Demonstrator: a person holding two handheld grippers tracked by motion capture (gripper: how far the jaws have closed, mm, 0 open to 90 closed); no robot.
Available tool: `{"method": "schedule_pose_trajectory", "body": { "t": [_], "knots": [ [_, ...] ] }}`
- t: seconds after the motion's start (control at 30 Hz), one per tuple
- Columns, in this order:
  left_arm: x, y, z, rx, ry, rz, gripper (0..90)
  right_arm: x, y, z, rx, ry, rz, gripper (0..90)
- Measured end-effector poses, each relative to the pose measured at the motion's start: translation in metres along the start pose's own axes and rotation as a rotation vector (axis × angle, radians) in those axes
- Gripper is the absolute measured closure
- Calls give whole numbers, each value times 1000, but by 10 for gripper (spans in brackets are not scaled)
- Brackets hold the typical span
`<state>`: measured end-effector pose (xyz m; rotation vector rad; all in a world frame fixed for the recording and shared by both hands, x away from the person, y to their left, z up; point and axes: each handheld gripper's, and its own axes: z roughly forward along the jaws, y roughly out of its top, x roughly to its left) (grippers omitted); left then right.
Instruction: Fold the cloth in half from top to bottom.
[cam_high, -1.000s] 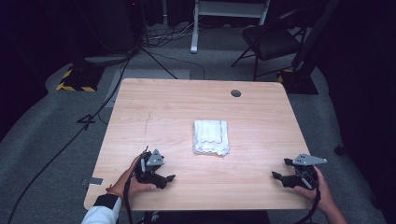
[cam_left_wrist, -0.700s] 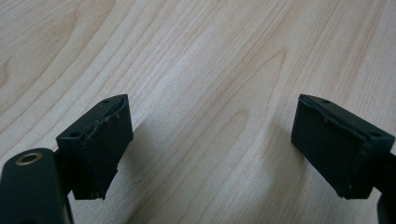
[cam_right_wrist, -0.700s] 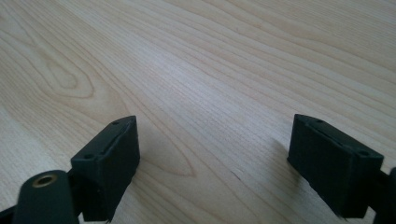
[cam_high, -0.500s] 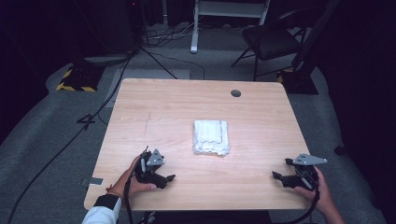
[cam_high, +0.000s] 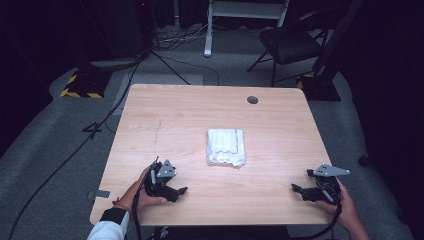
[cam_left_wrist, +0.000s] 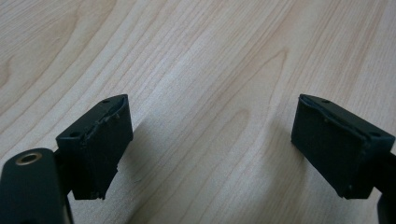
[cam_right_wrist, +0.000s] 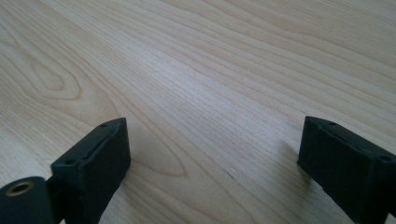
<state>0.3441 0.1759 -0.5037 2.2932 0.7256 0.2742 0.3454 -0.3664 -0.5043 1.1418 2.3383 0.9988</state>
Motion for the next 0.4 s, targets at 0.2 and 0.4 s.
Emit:
{"method": "schedule_pose_trajectory", "body": {
  "t": [0.2, 0.4],
  "knots": [
    [3, -1, -1, -3, 34, -41, 126, -1, 0, 0, 3, -6, 2, 69],
    [4, -1, -1, 8, 61, -67, 91, -1, 1, 2, 19, -21, 20, 11]
  ]
}}
